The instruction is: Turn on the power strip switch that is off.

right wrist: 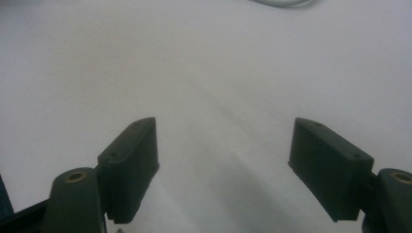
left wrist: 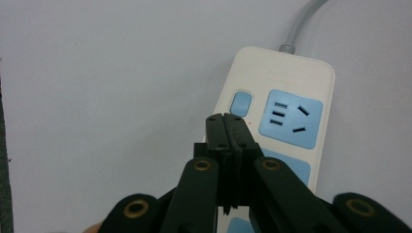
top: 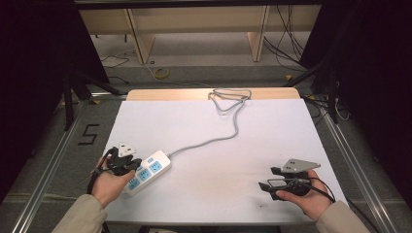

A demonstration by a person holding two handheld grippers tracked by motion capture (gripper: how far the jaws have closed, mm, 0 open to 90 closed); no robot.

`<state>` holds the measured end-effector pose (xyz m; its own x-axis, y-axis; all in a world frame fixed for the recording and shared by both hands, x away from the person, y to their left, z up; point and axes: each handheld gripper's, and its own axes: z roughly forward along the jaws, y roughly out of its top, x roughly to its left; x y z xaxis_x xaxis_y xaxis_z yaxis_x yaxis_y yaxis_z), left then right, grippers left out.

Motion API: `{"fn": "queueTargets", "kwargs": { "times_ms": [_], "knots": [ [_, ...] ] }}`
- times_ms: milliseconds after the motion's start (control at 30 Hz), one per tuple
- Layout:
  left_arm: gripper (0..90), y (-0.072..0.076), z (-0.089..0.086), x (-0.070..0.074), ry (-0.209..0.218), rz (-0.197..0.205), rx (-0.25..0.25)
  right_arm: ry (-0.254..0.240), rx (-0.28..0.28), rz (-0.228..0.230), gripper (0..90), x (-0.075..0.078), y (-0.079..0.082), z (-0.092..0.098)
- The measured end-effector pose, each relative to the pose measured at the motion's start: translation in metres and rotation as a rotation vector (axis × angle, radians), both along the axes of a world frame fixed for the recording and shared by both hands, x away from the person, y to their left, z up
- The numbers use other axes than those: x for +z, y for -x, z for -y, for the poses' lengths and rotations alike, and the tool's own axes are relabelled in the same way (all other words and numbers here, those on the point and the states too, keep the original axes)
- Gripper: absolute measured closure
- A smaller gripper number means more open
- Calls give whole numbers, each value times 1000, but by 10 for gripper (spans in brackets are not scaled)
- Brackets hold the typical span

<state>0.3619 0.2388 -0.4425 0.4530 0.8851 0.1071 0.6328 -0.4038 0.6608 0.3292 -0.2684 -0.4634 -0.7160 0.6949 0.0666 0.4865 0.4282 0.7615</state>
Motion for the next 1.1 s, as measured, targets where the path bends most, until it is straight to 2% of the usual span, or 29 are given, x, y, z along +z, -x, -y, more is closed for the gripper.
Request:
{"fn": "queueTargets", "kwargs": {
  "times_ms": [333,1100],
  "knots": [
    [898,-6,0,-5,-27,-32,-9,0,0,0,263,0,0,0],
    [899,-11,2,-8,-55,-66,-30,3,1,0,263,0,0,0]
  ]
}}
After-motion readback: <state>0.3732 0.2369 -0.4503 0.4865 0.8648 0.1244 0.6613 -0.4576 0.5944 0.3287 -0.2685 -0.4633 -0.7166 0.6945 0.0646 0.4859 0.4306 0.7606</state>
